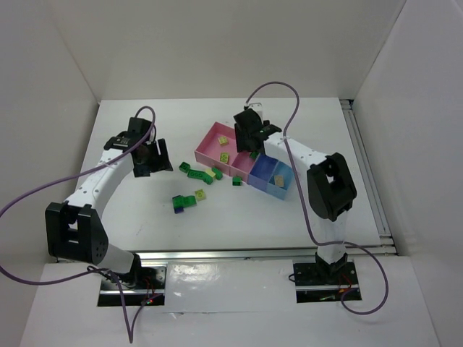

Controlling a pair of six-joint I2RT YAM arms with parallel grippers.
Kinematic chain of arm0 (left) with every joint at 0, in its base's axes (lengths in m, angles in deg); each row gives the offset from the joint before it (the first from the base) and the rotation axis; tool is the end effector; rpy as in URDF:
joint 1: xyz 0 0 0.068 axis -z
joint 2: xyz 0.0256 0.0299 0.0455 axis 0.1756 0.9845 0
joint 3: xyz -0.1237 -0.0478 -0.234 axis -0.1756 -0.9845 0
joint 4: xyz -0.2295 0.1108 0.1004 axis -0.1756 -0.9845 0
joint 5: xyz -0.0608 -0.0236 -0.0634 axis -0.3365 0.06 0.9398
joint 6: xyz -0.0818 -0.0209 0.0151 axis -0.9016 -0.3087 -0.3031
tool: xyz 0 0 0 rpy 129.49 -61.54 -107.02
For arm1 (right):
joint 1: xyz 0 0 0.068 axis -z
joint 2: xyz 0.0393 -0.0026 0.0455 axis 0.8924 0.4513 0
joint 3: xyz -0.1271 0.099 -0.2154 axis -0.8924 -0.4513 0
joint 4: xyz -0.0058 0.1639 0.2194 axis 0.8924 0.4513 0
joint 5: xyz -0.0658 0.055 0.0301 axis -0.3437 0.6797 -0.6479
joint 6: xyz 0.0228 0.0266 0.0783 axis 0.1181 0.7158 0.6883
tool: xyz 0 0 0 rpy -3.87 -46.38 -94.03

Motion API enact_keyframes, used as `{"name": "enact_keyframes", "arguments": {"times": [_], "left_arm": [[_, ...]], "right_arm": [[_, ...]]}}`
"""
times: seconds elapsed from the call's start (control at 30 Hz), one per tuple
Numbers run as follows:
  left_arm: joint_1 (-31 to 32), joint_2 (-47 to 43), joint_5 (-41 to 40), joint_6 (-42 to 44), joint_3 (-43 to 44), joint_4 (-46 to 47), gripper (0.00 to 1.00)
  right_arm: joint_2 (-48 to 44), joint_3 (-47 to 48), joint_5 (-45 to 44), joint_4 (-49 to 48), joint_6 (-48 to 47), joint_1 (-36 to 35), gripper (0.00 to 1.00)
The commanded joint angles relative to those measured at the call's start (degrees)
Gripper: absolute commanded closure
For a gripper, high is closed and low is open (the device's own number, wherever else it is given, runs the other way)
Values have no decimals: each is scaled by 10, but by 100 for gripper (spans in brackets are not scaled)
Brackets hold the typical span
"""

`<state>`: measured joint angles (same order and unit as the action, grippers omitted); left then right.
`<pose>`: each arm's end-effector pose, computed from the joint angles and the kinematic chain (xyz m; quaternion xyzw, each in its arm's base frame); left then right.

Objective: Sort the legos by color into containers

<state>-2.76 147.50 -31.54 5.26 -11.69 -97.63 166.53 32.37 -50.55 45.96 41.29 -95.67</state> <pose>0.3346 -0.0378 0.2400 -0.1731 0.9421 -0.0522 0.2824 0.4093 0.2225 0.2022 -0.0393 0.9185 -0.0410 0.3912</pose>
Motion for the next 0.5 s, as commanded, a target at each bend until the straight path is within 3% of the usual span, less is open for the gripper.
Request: {"name": "enact_keyframes", "arguments": {"times": [0.0,0.13,0.3,0.47], "left_arm": [[-8,-13,7,10,24,-1,19],[-8,-13,17,10,13,-1,19],[-8,-13,23,-2,-4,5,19],[-8,-13,17,-37,-39,5,19]], "right_arm": [[9,50,-11,-19,-20,-3,21],[-26,43,0,-46,-25,-3,19],[-80,-5,23,-51,-25,-18,40],[-125,-67,80,-51,-37,-68,43]]}}
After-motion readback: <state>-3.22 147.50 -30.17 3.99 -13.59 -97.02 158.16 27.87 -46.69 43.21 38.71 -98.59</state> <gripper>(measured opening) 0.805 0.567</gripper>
